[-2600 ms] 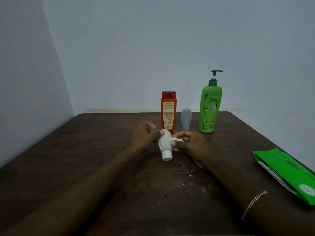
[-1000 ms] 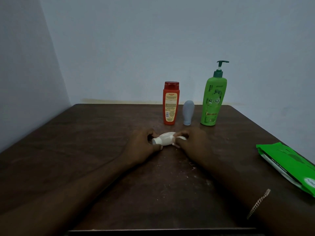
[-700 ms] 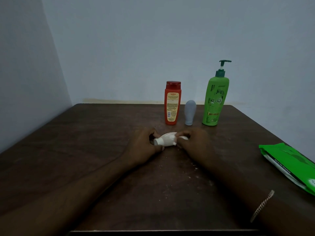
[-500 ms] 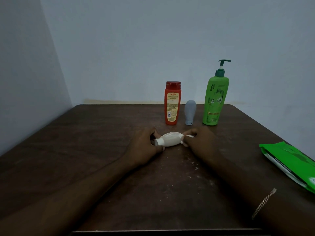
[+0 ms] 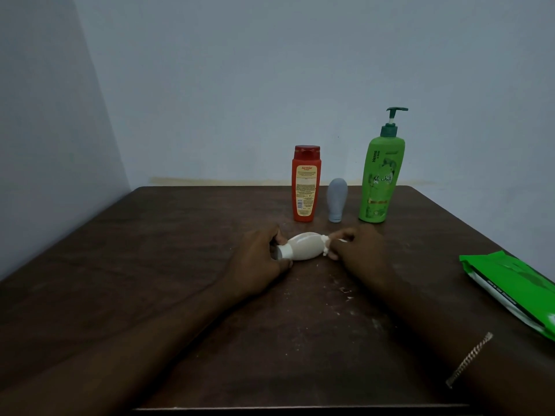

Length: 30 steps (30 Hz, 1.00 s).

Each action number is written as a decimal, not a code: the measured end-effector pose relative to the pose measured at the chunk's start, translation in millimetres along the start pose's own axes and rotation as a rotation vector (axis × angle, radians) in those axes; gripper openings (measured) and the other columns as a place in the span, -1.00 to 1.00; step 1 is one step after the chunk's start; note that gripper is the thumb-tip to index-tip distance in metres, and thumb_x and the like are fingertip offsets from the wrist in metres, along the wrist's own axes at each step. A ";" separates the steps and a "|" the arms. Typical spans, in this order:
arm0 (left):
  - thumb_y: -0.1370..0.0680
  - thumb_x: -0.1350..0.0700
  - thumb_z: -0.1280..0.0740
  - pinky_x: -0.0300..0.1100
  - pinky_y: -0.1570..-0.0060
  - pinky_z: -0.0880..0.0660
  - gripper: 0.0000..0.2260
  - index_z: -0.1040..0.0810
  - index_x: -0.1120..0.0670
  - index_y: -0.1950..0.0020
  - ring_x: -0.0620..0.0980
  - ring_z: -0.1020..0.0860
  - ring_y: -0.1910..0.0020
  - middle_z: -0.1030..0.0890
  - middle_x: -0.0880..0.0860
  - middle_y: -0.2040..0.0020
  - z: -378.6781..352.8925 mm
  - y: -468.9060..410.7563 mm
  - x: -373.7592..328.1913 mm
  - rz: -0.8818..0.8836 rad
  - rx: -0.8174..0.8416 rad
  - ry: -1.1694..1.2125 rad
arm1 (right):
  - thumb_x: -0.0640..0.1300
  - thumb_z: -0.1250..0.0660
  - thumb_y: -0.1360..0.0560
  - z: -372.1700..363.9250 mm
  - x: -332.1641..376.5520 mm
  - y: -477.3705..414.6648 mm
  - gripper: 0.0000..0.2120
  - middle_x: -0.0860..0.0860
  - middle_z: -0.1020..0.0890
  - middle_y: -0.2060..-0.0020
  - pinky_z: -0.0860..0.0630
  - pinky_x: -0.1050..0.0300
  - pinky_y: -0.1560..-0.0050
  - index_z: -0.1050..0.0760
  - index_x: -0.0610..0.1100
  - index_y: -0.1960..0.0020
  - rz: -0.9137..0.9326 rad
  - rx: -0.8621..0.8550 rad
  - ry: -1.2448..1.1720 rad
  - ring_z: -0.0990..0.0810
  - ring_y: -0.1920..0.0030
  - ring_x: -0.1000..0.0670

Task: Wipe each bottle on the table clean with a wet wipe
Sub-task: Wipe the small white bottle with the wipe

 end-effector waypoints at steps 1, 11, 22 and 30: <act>-0.36 0.11 -0.59 -0.21 0.15 -0.59 -0.66 -0.44 -0.13 0.12 -0.20 -0.56 0.08 -0.56 -0.16 0.05 0.3 0.4 -0.9 -0.005 -0.001 -0.007 | -0.20 -0.40 -0.37 -0.4 -1.1 0.2 -0.89 0.06 -0.68 0.42 -0.49 0.18 0.31 -0.69 -0.06 0.23 -0.016 -0.002 -0.029 -0.60 0.41 0.17; -0.37 0.12 -0.58 -0.25 0.15 -0.57 -0.68 -0.47 -0.10 0.09 -0.20 -0.55 0.09 -0.56 -0.14 0.06 3.2 2.5 -3.2 -0.030 -0.036 -0.031 | -0.15 -0.42 -0.46 -21.6 31.7 17.0 -0.83 0.13 -0.68 0.08 -0.51 0.25 -0.04 -0.68 -0.03 -0.03 0.332 0.089 0.073 -0.60 0.07 0.18; -0.40 0.10 -0.56 -0.23 0.12 -0.60 -0.69 -0.47 -0.10 0.03 -0.20 -0.55 0.04 -0.56 -0.12 -0.03 4.2 4.8 -6.7 -0.076 -0.030 -0.063 | -0.10 -0.43 -0.45 -19.5 22.1 11.5 -0.85 0.18 -0.67 0.13 -0.56 0.25 0.09 -0.68 0.01 -0.01 0.227 0.047 -0.027 -0.62 0.13 0.18; -0.41 0.10 -0.54 -0.22 0.10 -0.58 -0.70 -0.47 -0.09 0.00 -0.19 -0.52 0.02 -0.54 -0.14 -0.04 3.7 5.3 -11.0 -0.115 -0.023 -0.099 | -0.14 -0.39 -0.48 -13.6 12.4 3.8 -0.86 0.08 -0.71 0.17 -0.64 0.12 0.16 -0.68 -0.02 -0.01 0.153 0.024 -0.101 -0.66 0.24 0.13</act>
Point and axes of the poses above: each hand's wrist, its own y-axis away from the middle knuckle, its own z-axis out of the back of the hand, x = y × z, the point moved 5 cm from there along -y, towards the middle knuckle
